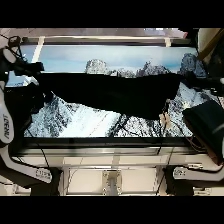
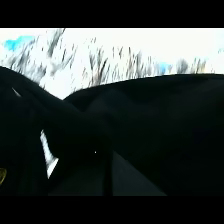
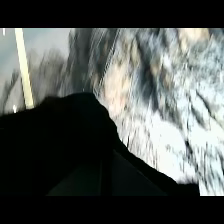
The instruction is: Fold the clothes and pants, and hang the long-sleeved shirts on hangers.
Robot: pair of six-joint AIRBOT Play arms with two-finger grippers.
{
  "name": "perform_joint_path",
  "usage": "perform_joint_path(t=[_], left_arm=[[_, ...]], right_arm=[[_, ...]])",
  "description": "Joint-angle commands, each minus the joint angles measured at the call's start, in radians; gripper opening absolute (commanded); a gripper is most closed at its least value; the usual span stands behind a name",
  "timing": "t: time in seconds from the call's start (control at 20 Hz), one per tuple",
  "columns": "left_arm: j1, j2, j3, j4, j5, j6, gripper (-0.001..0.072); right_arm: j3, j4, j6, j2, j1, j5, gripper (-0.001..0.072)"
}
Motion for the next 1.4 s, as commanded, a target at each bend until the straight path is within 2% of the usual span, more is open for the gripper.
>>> perform_joint_path(t=[0.0,0.05,0.1,0.15,0.25,0.4,0.55,0.7,0.85,1.15,1.35], left_arm=[[-0.033,-0.083,0.001,-0.044,0.261,-0.093,0.0023],[-0.043,-0.091,0.002,-0.064,0.296,-0.093,0.0231],[-0.054,-0.093,0.002,-0.063,0.319,-0.092,0.0668],[-0.055,-0.087,0.003,-0.062,0.322,-0.092,0.0706],[-0.034,-0.047,0.004,-0.006,0.261,-0.093,0.0706],[0.051,0.032,0.001,0.05,0.007,-0.093,0.0703],[0.146,0.124,-0.107,0.053,-0.15,-0.092,0.0703],[0.187,0.274,-0.414,0.048,-0.103,-0.089,0.0703],[0.186,0.354,-0.594,0.025,0.03,-0.089,0.0703],[0.185,0.327,-0.602,-0.098,0.048,-0.089,0.0703],[0.185,0.327,-0.602,-0.102,0.048,-0.089,0.0702]], right_arm=[[-0.005,0.19,-0.015,-0.163,0.085,-0.483,0.0023],[-0.005,0.245,-0.015,-0.175,0.103,-0.55,0.0091],[-0.002,0.283,-0.016,-0.177,0.11,-0.572,0.0369],[0.018,0.282,-0.017,-0.175,0.104,-0.534,0.0554],[0.072,0.208,-0.018,-0.146,0.048,-0.341,0.055],[0.083,0.008,-0.017,-0.019,-0.086,-0.017,0.0548],[-0.077,-0.163,-0.012,0.175,-0.204,0.198,0.0548],[-0.449,-0.147,-0.093,0.362,-0.25,0.218,0.0549],[-0.645,-0.026,-0.224,0.358,-0.217,0.227,0.0549],[-0.626,0.196,-0.412,0.174,-0.101,0.193,0.055],[-0.554,0.204,-0.423,0.126,-0.028,0.108,0.055]])
